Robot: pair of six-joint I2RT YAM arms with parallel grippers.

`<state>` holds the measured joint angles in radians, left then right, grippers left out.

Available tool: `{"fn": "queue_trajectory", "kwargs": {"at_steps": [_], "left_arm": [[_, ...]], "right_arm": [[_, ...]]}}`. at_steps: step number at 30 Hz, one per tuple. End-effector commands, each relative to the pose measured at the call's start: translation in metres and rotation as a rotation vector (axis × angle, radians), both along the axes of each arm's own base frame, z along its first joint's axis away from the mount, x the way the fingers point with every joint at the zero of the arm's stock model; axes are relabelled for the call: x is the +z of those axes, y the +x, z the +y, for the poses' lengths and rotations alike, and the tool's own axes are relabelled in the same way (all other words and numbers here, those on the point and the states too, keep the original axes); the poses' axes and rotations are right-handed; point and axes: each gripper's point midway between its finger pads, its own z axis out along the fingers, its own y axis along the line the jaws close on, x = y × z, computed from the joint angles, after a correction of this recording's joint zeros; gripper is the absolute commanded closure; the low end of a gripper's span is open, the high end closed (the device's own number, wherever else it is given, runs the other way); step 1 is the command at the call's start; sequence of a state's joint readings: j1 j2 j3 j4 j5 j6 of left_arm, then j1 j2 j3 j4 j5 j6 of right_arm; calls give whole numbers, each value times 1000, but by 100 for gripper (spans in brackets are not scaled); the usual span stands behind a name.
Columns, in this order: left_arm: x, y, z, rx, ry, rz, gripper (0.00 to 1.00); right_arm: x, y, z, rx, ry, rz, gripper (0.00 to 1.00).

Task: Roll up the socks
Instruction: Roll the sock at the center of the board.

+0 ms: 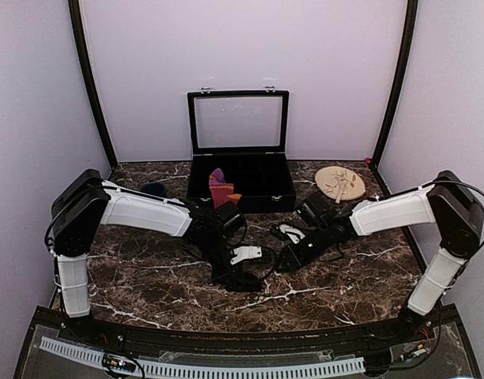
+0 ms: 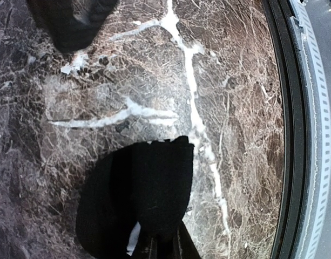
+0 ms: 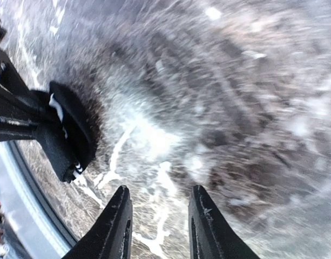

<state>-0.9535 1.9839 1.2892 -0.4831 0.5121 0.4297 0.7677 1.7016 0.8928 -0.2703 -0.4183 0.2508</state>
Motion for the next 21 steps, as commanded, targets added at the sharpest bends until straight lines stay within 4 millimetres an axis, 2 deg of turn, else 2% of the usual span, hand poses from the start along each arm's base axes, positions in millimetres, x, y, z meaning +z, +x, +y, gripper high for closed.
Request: {"fn": "queue_trajectory", "kwargs": {"at_steps": [1,7,11,21], "left_arm": [[4,-11,1,0,2,104,100],[3,-13,0,8,0,186,100],[3,-14,0,20,-10,246,100],[3,-8,2,61,-29,376,100]], "right_arm": [[14,28,-10,-111,-10,-139,66],[35,39,-30,-203,-12,-277,67],[47,37,-39,-241,1,-345,67],[65,6,-23,-159,-50,-558,68]]}}
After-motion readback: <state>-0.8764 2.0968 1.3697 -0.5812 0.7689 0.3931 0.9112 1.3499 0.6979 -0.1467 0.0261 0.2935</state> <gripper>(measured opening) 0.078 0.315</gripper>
